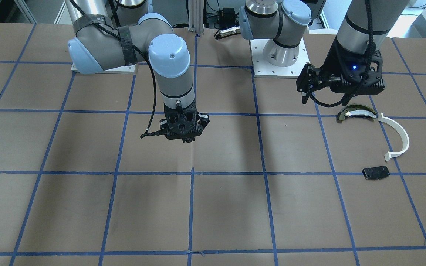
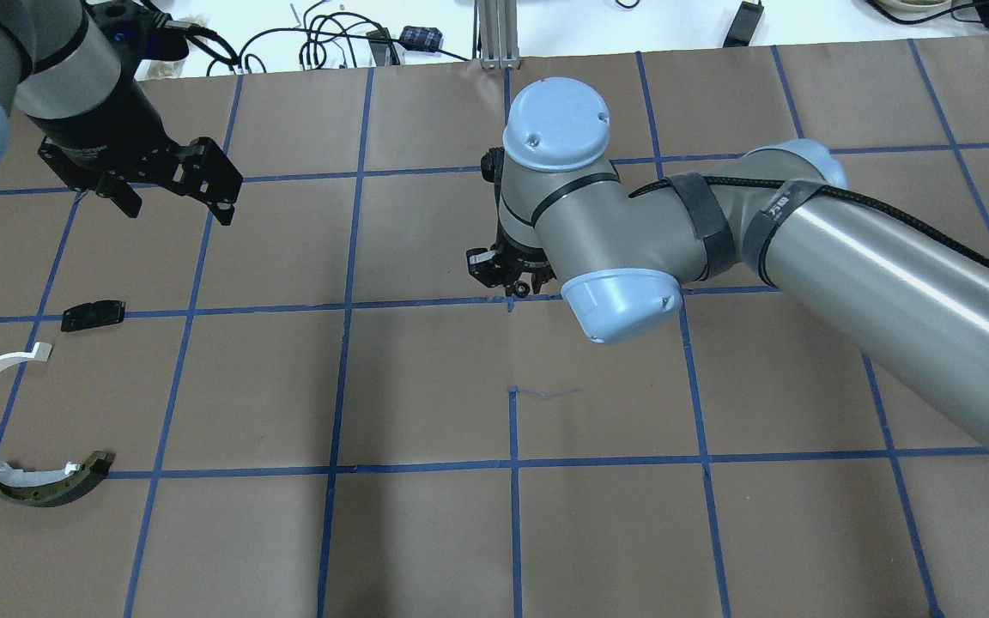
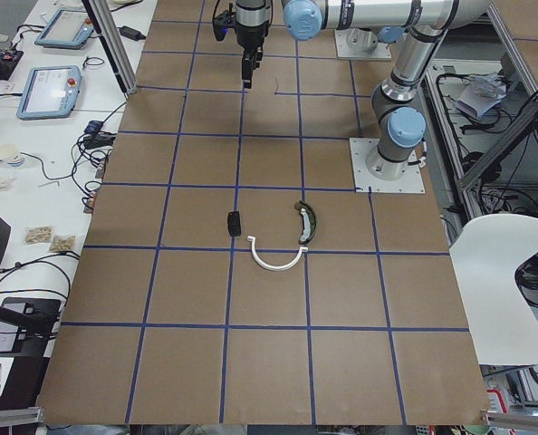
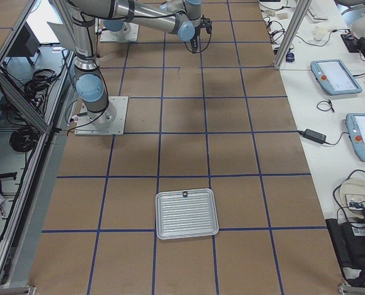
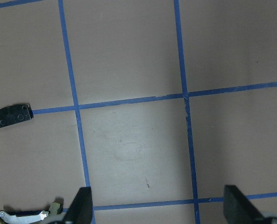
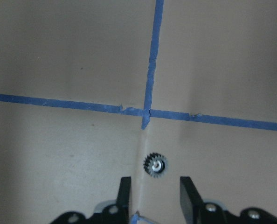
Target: Place bearing gear from tray to pile
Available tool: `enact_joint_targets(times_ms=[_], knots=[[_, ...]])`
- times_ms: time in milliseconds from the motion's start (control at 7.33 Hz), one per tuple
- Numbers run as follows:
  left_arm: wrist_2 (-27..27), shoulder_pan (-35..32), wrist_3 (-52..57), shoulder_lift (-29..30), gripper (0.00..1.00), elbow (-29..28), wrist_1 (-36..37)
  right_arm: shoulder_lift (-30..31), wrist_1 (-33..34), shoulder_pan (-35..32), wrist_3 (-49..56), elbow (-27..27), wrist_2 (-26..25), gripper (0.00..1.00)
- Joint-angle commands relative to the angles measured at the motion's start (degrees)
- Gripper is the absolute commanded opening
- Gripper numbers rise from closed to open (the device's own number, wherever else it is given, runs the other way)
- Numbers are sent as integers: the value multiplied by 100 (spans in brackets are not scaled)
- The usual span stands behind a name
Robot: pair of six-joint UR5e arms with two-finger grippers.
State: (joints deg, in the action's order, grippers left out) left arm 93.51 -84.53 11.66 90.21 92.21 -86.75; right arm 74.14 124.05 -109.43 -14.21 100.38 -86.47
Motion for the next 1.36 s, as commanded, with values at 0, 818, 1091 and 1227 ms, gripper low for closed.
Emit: enact_joint_targets(times_ms=[0, 818, 1091, 1227], knots=[[44, 7, -23, 75, 100, -2, -17, 135, -797, 866, 685, -726, 294, 98], [-545, -964, -1022, 469, 100, 436, 279, -82, -3027, 5442, 8610, -1865, -509, 88], [-545, -1792, -1524, 794, 100, 927, 1217, -661, -2660, 6596, 11317, -1856, -539, 88], [-597, -1856, -1543, 987, 100, 1139, 1753, -733, -2571, 6871, 12674, -1856, -521, 88]])
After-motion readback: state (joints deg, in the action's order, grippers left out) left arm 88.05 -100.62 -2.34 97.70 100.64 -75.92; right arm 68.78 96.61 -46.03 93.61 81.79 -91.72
